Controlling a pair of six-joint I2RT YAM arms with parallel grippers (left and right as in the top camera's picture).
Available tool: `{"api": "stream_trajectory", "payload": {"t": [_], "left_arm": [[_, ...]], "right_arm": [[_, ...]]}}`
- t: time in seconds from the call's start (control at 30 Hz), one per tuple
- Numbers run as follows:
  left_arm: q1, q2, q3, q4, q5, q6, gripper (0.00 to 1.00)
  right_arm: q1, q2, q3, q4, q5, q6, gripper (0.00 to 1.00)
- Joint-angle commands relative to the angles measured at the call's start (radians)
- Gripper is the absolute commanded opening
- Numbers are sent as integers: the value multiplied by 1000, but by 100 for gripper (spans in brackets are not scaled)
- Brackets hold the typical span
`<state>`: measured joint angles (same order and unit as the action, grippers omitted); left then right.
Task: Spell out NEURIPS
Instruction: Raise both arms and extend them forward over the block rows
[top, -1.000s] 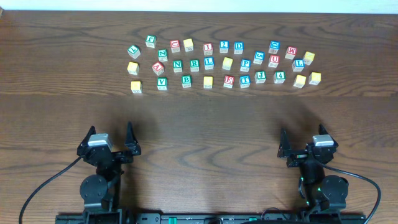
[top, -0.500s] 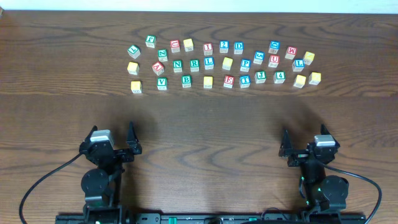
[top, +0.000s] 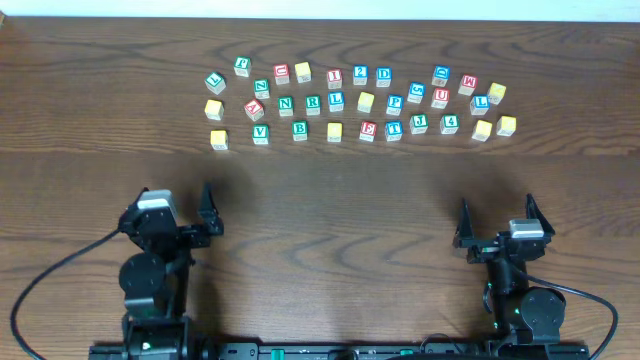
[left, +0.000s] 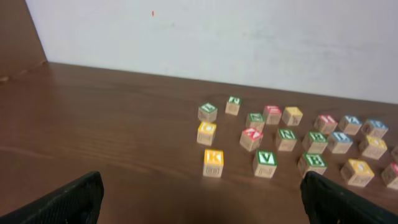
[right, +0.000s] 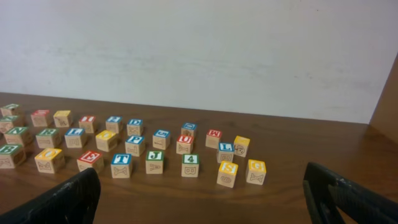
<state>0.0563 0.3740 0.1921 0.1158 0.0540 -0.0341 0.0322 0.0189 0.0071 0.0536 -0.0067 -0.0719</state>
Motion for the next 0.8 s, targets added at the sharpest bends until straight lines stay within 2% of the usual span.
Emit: {"api": "stream_trajectory", "payload": {"t": [0.0,0.37,0.5,0.77], "left_arm": [[4,49,82,6,6,18,100],[4,152,194,-5,7,18,100],[4,166,228,-54,7,19,100],[4,221,332,-181,7,18,100]], "right_arm": [[14,1,-1,10,7,-23,99],[14,1,37,2,-7,-18,99],[14,16,64,-22,-19,19,99],[14,245,218,-47,-60,23,99]]}}
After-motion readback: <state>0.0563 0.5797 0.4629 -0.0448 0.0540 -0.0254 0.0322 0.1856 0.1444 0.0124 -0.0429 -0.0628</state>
